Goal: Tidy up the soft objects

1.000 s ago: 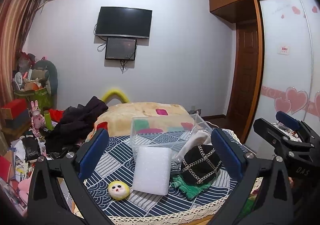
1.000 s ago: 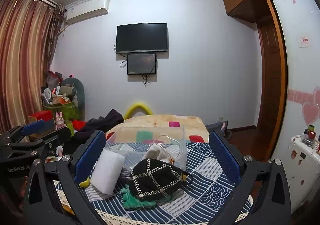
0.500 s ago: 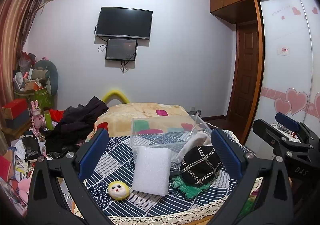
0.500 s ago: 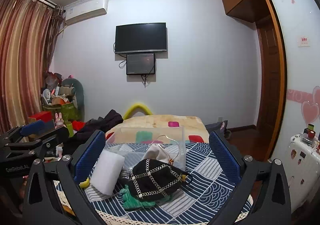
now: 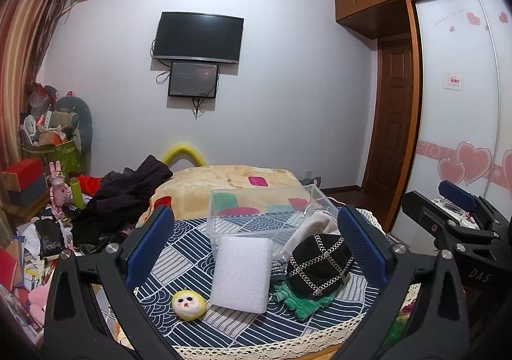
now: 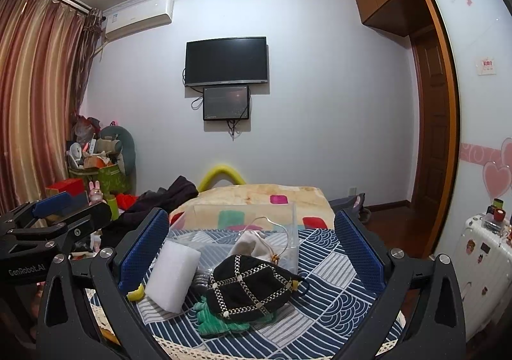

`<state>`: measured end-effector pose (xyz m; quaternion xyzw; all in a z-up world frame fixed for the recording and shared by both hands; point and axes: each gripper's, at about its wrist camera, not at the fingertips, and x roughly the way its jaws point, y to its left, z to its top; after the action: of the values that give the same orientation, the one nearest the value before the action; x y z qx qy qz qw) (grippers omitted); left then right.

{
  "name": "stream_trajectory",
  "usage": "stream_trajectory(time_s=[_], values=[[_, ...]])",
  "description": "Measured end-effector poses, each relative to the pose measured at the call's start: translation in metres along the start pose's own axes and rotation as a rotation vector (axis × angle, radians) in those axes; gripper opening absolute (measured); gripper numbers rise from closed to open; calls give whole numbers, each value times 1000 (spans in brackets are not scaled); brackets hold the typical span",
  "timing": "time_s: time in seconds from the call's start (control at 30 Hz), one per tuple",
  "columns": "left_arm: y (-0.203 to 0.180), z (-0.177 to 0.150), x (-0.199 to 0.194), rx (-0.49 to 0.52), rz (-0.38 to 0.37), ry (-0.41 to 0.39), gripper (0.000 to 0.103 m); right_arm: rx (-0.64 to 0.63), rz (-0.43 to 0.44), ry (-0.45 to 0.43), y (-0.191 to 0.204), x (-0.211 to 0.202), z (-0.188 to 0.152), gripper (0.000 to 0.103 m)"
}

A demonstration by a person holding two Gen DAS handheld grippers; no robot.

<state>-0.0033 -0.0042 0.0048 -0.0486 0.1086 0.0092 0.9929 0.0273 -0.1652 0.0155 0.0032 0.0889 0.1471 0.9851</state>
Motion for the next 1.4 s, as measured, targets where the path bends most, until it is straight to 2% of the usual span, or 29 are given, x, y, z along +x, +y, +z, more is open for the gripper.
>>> stream_trajectory(time_s=[0.27,0.5,0.8,0.87,0.97,1.07,1.13,1.2,1.4], values=[[1,0,0,0,-3,7,103,0,-7,9,0,2,-2,103],[4,-7,10,17,-23,51,103,5,25,54,1,10,-9,103],[25,-26,28,-2,7,100,103,-3,13,84,0,20,-26,103],[32,-33,34,-4,25,122,103,-10,7,103,0,25,-31,102],[46,-49,46,-14,61,188,93,-10,6,144,-1,35,-40,99],[64,-69,64,-48,88,284,89,-3,18,196,-3,46,-48,98],[73,-80,73,-74,94,334,82,-2,17,227,-3,54,-55,93],[83,-91,84,-104,100,389,80,-8,12,255,-3,60,-61,93],[92,-109,102,-123,86,438,78,-24,-10,334,-2,79,-73,93]])
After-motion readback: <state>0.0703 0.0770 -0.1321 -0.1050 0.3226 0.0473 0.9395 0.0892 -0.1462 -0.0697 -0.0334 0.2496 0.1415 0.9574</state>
